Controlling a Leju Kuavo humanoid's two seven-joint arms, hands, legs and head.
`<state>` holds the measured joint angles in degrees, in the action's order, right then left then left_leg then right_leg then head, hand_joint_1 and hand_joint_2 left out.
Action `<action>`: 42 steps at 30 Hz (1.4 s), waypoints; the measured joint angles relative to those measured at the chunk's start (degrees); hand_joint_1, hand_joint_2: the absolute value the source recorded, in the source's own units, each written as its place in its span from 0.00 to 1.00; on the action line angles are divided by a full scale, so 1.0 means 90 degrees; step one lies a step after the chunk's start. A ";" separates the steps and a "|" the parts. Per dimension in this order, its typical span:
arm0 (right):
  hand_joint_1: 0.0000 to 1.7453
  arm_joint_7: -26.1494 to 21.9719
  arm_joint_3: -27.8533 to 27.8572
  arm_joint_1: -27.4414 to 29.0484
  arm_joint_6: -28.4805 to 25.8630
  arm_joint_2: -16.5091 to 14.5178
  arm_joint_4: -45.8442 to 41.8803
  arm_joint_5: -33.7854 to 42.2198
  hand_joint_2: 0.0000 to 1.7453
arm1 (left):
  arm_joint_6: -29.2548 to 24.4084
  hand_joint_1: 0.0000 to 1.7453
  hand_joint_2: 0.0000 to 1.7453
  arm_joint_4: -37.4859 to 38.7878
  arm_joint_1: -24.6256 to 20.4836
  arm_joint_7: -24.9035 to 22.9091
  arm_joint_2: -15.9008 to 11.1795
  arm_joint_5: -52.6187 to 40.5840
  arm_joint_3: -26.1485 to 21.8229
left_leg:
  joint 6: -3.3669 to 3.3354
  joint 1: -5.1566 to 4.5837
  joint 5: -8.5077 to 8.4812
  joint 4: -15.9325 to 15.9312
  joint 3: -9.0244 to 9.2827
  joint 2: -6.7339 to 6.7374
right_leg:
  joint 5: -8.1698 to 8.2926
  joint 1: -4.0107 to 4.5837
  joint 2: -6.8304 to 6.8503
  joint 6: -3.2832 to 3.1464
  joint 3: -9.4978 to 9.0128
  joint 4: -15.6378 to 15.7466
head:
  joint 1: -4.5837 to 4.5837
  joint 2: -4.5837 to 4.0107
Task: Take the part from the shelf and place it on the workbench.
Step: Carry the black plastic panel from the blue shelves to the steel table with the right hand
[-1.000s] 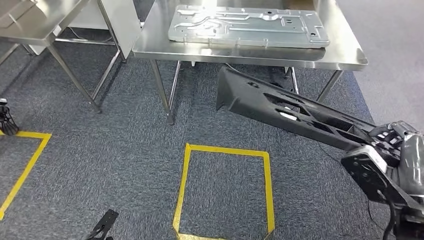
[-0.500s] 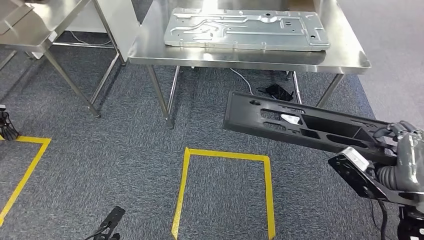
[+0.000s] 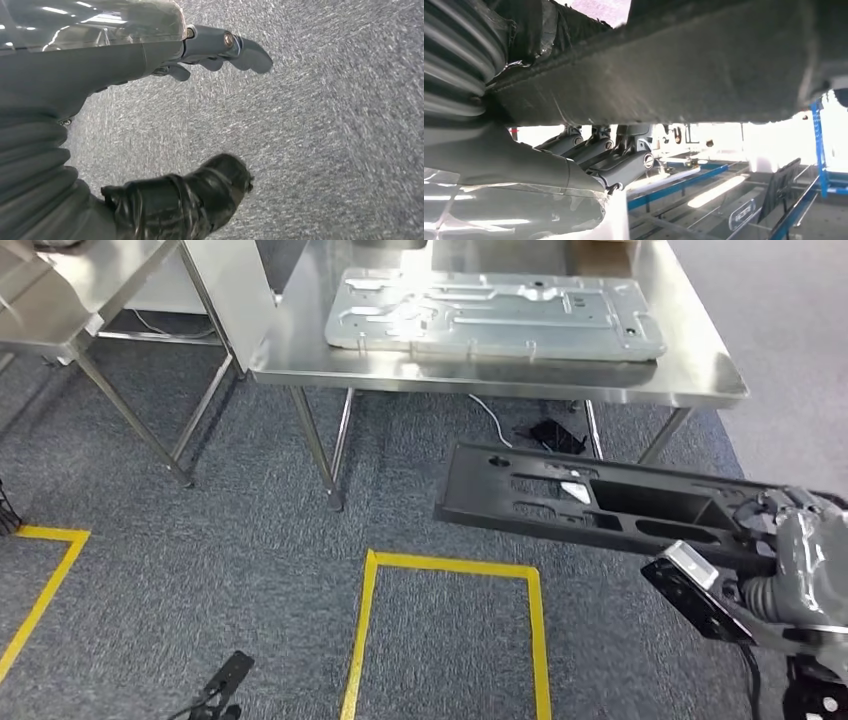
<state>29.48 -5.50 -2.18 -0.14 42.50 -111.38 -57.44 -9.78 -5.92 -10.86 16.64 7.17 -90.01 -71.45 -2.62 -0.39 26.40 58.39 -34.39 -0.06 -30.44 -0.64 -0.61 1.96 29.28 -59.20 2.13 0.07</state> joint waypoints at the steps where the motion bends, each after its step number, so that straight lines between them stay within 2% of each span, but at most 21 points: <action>1: 1.00 0.0000 -0.0022 -0.0020 0.0000 0.0004 0.0002 -0.0001 1.00 | 0.0001 0.00 1.00 0.0000 -0.0003 0.0001 0.0000 0.0000 0.0007 | -0.0037 0.0016 0.0019 -0.0035 0.0073 -0.0004 | -0.0087 -0.0005 0.0009 0.0019 0.0115 -0.0226 | -0.0012 0.0000; 4: 1.00 0.0000 -0.0082 -0.0068 0.0012 0.0009 0.0005 -0.0049 1.00 | 0.0001 0.00 1.00 0.0000 0.0002 0.0002 0.0005 0.0000 0.0023 | -0.0088 0.0029 0.0130 -0.0063 0.0228 -0.0003 | -0.0472 -0.0027 0.0019 0.0081 0.0883 -0.1394 | -0.0026 -0.0001; 6: 1.00 0.0000 -0.0131 -0.0070 0.0013 0.0009 0.0005 -0.0133 1.00 | 0.0001 0.00 1.00 0.0000 0.0014 0.0002 0.0009 0.0001 0.0024 | -0.0079 0.0034 0.0232 -0.0061 0.0351 -0.0012 | -0.0453 -0.0054 0.0027 0.0121 0.1235 -0.1644 | -0.0024 -0.0001; 10: 1.00 0.0000 -0.0227 -0.0080 -0.0026 0.0003 0.0008 -0.0358 1.00 | 0.0000 0.00 1.00 0.0000 0.0030 0.0003 0.0038 0.0014 0.0025 | 0.0034 0.0057 0.0518 -0.0056 0.0695 -0.0045 | 0.0586 -0.0076 0.0075 0.0128 0.0971 -0.0287 | -0.0041 -0.0001; 11: 1.00 0.0000 -0.0254 -0.0075 -0.0042 0.0001 0.0010 -0.0432 1.00 | -0.0001 0.00 1.00 0.0000 0.0033 0.0002 0.0041 0.0018 0.0025 | 0.0073 0.0050 0.0569 -0.0057 0.0720 -0.0045 | 0.0717 -0.0066 0.0087 0.0092 0.0936 -0.0114 | -0.0043 -0.0001; 14: 1.00 0.0000 -0.0329 -0.0042 -0.0084 0.0005 0.0009 -0.0689 1.00 | -0.0002 0.00 1.00 0.0000 0.0055 0.0001 0.0046 0.0019 0.0027 | 0.0179 0.0033 0.0605 0.0042 0.0716 -0.0031 | 0.0724 -0.0050 0.0080 -0.0056 0.0925 -0.0066 | -0.0028 -0.0001; 15: 1.00 0.0000 -0.0344 -0.0038 -0.0095 0.0007 0.0004 -0.0762 1.00 | -0.0002 0.00 1.00 0.0000 0.0063 0.0003 0.0055 0.0017 0.0027 | 0.0207 0.0039 0.0589 0.0192 0.0657 -0.0027 | 0.0695 -0.0050 0.0071 -0.0097 0.0899 -0.0060 | -0.0025 -0.0001; 17: 1.00 0.0000 -0.0363 -0.0033 -0.0112 0.0010 -0.0008 -0.0889 1.00 | -0.0002 0.00 1.00 0.0000 0.0065 0.0009 0.0071 0.0012 0.0027 | 0.0244 0.0052 0.0670 0.0793 0.0298 -0.0022 | 0.0636 -0.0043 0.0065 -0.0169 0.0823 -0.0046 | -0.0021 -0.0001; 19: 1.00 0.0000 -0.0383 -0.0009 -0.0117 0.0011 -0.0016 -0.0987 1.00 | -0.0005 0.00 1.00 0.0000 0.0084 0.0013 0.0075 0.0010 0.0027 | 0.0262 0.0053 0.0984 0.1544 -0.0207 -0.0022 | 0.0551 -0.0019 0.0061 -0.0218 0.0737 -0.0044 | -0.0021 -0.0001; 21: 1.00 0.0000 -0.0418 0.0020 -0.0117 0.0010 -0.0018 -0.1031 1.00 | -0.0009 0.00 1.00 0.0000 0.0119 0.0010 0.0076 0.0010 0.0027 | 0.0253 0.0049 0.1148 0.1832 -0.0542 -0.0022 | 0.0453 0.0009 0.0049 -0.0237 0.0622 -0.0044 | -0.0021 -0.0001; 22: 1.00 0.0000 -0.0432 0.0030 -0.0117 0.0010 -0.0023 -0.1039 1.00 | -0.0011 0.00 1.00 0.0000 0.0131 0.0010 0.0077 0.0010 0.0027 | 0.0229 0.0045 0.1025 0.1674 -0.0567 -0.0022 | 0.0402 0.0026 0.0042 -0.0239 0.0548 -0.0044 | -0.0022 -0.0001; 24: 1.00 0.0000 -0.0446 0.0043 -0.0118 0.0010 -0.0044 -0.1041 1.00 | -0.0016 0.00 1.00 0.0000 0.0139 0.0010 0.0078 0.0010 0.0027 | 0.0132 0.0015 0.0439 0.0909 -0.0379 -0.0024 | 0.0297 0.0053 0.0037 -0.0236 0.0403 -0.0038 | -0.0026 -0.0001; 25: 1.00 0.0000 -0.0449 0.0049 -0.0118 0.0010 -0.0055 -0.1041 1.00 | -0.0019 0.00 1.00 0.0000 0.0143 0.0011 0.0076 0.0009 0.0027 | 0.0082 -0.0017 0.0278 0.0583 -0.0282 -0.0026 | 0.0251 0.0063 0.0029 -0.0223 0.0334 -0.0033 | -0.0037 -0.0001; 28: 1.00 0.0000 -0.0460 0.0091 -0.0117 0.0019 -0.0084 -0.1041 1.00 | -0.0036 0.00 1.00 0.0000 0.0163 -0.0001 0.0071 0.0004 0.0027 | -0.0031 -0.0087 0.0281 0.0214 -0.0142 -0.0056 | 0.0184 0.0063 -0.0002 -0.0126 0.0220 -0.0051 | -0.0053 -0.0001; 30: 1.00 0.0000 -0.0462 0.0149 -0.0109 0.0057 -0.0117 -0.1040 1.00 | -0.0066 0.00 1.00 0.0000 0.0185 -0.0030 0.0061 0.0002 0.0027 | -0.0091 -0.0067 0.0125 0.0099 0.0001 -0.0052 | 0.0144 0.0057 -0.0003 -0.0060 0.0191 -0.0162 | -0.0052 -0.0001; 32: 1.00 0.0000 -0.0460 0.0182 -0.0101 0.0108 -0.0158 -0.1040 1.00 | -0.0083 0.00 1.00 0.0000 0.0194 -0.0048 0.0039 0.0001 0.0027 | -0.0132 -0.0045 0.0095 0.0062 0.0157 -0.0033 | -0.0037 0.0040 0.0008 0.0007 0.0339 -0.0523 | -0.0068 -0.0001; 35: 1.00 0.0000 -0.0457 0.0260 -0.0088 0.0143 -0.0202 -0.1041 1.00 | -0.0094 0.00 1.00 0.0000 0.0212 -0.0060 0.0001 0.0004 0.0027 | -0.0147 -0.0040 0.0195 0.0061 0.0253 -0.0021 | -0.0436 0.0006 0.0018 0.0076 0.0994 -0.1498 | -0.0074 -0.0001; 36: 1.00 0.0000 -0.0455 0.0298 -0.0075 0.0148 -0.0207 -0.1042 1.00 | -0.0109 0.00 1.00 0.0000 0.0226 -0.0074 -0.0014 0.0010 0.0027 | -0.0139 -0.0036 0.0241 0.0062 0.0297 -0.0022 | -0.0450 -0.0006 0.0022 0.0090 0.1161 -0.1640 | -0.0072 -0.0001; 37: 1.00 0.0000 -0.0446 0.0339 -0.0055 0.0160 -0.0216 -0.1047 1.00 | -0.0132 0.00 1.00 0.0000 0.0242 -0.0095 -0.0038 0.0022 0.0027 | -0.0127 -0.0029 0.0295 0.0063 0.0356 -0.0027 | -0.0342 -0.0019 0.0027 0.0102 0.1225 -0.1573 | -0.0074 -0.0001; 40: 1.00 0.0000 -0.0340 0.0489 0.0021 0.0232 -0.0280 -0.1067 1.00 | -0.0187 0.00 1.00 0.0000 0.0284 -0.0189 -0.0135 0.0075 0.0026 | -0.0047 -0.0007 0.0491 0.0069 0.0576 -0.0048 | 0.0387 -0.0046 0.0052 0.0119 0.0961 -0.0530 | -0.0080 -0.0001; 42: 1.00 0.0000 -0.0225 0.0624 0.0061 0.0279 -0.0328 -0.1075 1.00 | -0.0191 0.00 1.00 0.0000 0.0301 -0.0266 -0.0214 0.0103 0.0025 | 0.0038 -0.0009 0.0586 0.0065 0.0644 -0.0053 | 0.0544 -0.0015 0.0075 0.0042 0.0862 -0.0184 | -0.0086 -0.0001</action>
<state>29.48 -7.53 3.43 0.42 45.00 -114.33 -67.12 -11.50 -5.92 -8.15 14.24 5.24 -89.08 -71.23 -2.28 -0.47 31.68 58.98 -28.59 -0.54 -25.54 -0.77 0.06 2.34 37.03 -60.86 1.35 0.07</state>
